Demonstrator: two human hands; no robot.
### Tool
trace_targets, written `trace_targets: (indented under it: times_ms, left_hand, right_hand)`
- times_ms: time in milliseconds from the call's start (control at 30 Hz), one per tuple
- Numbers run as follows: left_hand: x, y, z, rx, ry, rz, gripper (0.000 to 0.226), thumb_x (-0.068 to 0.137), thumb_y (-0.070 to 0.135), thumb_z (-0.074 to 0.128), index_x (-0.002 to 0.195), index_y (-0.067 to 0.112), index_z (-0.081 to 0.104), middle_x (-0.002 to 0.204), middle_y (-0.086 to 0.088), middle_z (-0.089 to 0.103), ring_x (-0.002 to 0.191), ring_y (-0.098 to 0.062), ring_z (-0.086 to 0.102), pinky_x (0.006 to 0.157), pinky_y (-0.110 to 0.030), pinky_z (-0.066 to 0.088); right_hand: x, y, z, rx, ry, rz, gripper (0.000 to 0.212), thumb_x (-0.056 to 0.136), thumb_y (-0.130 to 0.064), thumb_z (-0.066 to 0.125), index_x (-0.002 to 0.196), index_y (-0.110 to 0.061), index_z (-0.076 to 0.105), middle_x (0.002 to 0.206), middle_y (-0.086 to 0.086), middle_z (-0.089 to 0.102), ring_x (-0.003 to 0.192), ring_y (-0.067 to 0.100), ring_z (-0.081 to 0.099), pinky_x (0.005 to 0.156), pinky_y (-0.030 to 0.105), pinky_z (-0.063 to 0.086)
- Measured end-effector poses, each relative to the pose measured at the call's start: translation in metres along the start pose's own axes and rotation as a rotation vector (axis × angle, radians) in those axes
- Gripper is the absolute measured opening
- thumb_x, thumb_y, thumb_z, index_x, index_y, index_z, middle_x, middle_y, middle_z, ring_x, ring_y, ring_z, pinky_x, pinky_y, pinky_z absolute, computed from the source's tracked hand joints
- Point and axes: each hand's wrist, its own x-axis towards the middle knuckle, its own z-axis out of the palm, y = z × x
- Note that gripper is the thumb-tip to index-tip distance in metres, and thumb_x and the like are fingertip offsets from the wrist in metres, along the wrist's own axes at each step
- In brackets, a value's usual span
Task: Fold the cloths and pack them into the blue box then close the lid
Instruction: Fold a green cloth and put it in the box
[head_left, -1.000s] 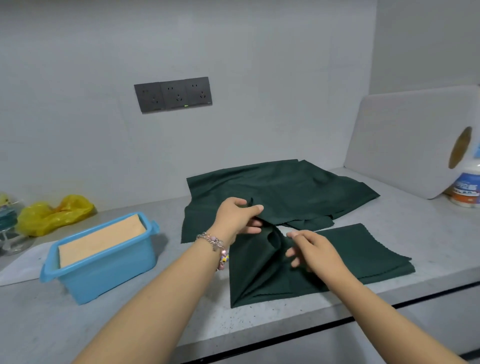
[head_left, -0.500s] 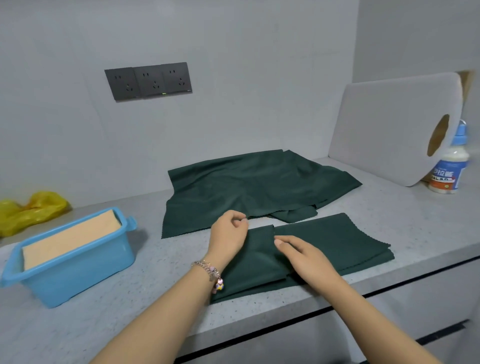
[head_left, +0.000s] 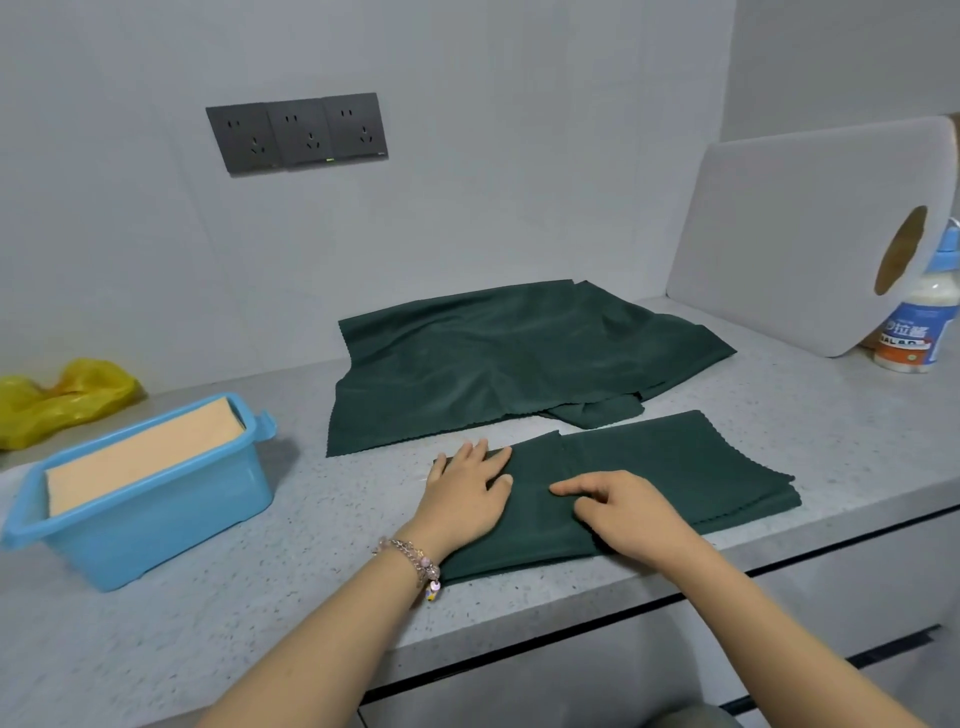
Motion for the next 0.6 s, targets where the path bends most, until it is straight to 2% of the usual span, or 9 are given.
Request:
trace_targets:
  times_ms: [33,100,200,267,300,367,433,533,600]
  left_hand:
    - [0.0,0.001,0.002,0.075,-0.014,0.007,0.049,0.1,0.04,0.023,0.149,0.035,0.018,0.159,0.001,0.006,0.146,-0.015,-0.001,0.116,-0.036,-0.007]
    - [0.0,0.0,0.006,0.159,-0.032,0.003,0.05,0.1,0.043,0.017,0.149,0.036,0.011,0.159,0.0,0.0,0.146,-0.016,-0.004,0.115,-0.037,-0.008]
    - [0.0,0.0,0.008,0.195,-0.057,-0.009,0.051,0.099,0.045,0.013,0.149,0.038,0.007,0.159,0.002,-0.002,0.146,-0.015,-0.005,0.115,-0.037,-0.008]
    - [0.0,0.001,0.006,0.196,-0.07,-0.01,0.051,0.1,0.046,0.014,0.149,0.038,0.008,0.16,0.002,0.001,0.146,-0.016,-0.003,0.116,-0.038,-0.007]
    - [0.0,0.002,0.006,0.202,-0.075,-0.009,0.051,0.1,0.046,0.015,0.149,0.038,0.009,0.159,0.002,0.003,0.146,-0.016,-0.001,0.116,-0.038,-0.006]
    - [-0.002,0.002,0.0,0.224,-0.044,-0.009,0.051,0.099,0.047,0.019,0.149,0.036,0.016,0.157,0.0,0.014,0.144,-0.018,0.009,0.116,-0.04,0.003]
    - [-0.006,0.003,-0.008,0.305,-0.008,-0.002,0.05,0.098,0.049,0.022,0.146,0.035,0.028,0.148,-0.001,0.03,0.136,-0.021,0.023,0.109,-0.041,0.017]
    - [-0.016,0.004,-0.027,0.362,0.023,0.0,0.043,0.097,0.046,0.029,0.13,0.032,0.053,0.126,-0.001,0.048,0.119,-0.024,0.04,0.096,-0.04,0.029]
    - [-0.026,0.0,-0.038,0.366,0.083,-0.003,0.036,0.096,0.039,0.035,0.104,0.025,0.067,0.107,-0.002,0.055,0.104,-0.026,0.051,0.082,-0.034,0.035]
  right_hand:
    - [-0.001,-0.001,-0.001,-0.026,0.006,-0.001,0.035,0.089,-0.015,0.048,0.115,-0.031,0.065,0.104,-0.012,0.069,0.075,-0.004,0.054,0.069,0.012,0.041]
    - [0.001,-0.003,0.0,-0.068,0.009,0.002,0.035,0.091,-0.014,0.045,0.116,-0.028,0.065,0.112,-0.01,0.067,0.079,0.001,0.056,0.07,0.014,0.041]
    - [0.003,-0.005,0.0,-0.036,0.009,0.03,0.032,0.094,-0.022,0.041,0.11,-0.024,0.068,0.093,-0.013,0.067,0.07,0.003,0.053,0.059,0.012,0.038]
    - [0.003,-0.01,-0.001,0.008,-0.008,0.07,0.04,0.093,-0.044,0.041,0.104,-0.017,0.069,0.075,-0.013,0.061,0.067,0.004,0.052,0.059,0.018,0.038]
    - [0.002,-0.011,-0.001,-0.014,-0.034,0.073,0.047,0.091,-0.054,0.042,0.104,-0.017,0.068,0.079,-0.012,0.062,0.075,0.006,0.057,0.064,0.021,0.04]
    - [-0.001,-0.016,0.003,-0.203,-0.065,0.032,0.048,0.084,-0.059,0.051,0.116,-0.024,0.061,0.108,-0.012,0.063,0.104,0.01,0.057,0.082,0.024,0.043]
    - [-0.003,-0.018,0.009,-0.393,-0.071,-0.007,0.051,0.085,-0.051,0.057,0.13,-0.028,0.05,0.128,-0.009,0.056,0.118,0.013,0.052,0.093,0.025,0.043]
    - [-0.007,-0.019,0.014,-0.455,-0.044,-0.021,0.042,0.09,-0.043,0.052,0.131,-0.037,0.046,0.129,-0.006,0.052,0.118,0.016,0.05,0.09,0.027,0.042]
    - [-0.009,-0.021,0.019,-0.486,-0.058,-0.057,0.038,0.093,-0.04,0.049,0.131,-0.041,0.045,0.125,-0.005,0.05,0.117,0.016,0.048,0.089,0.028,0.041]
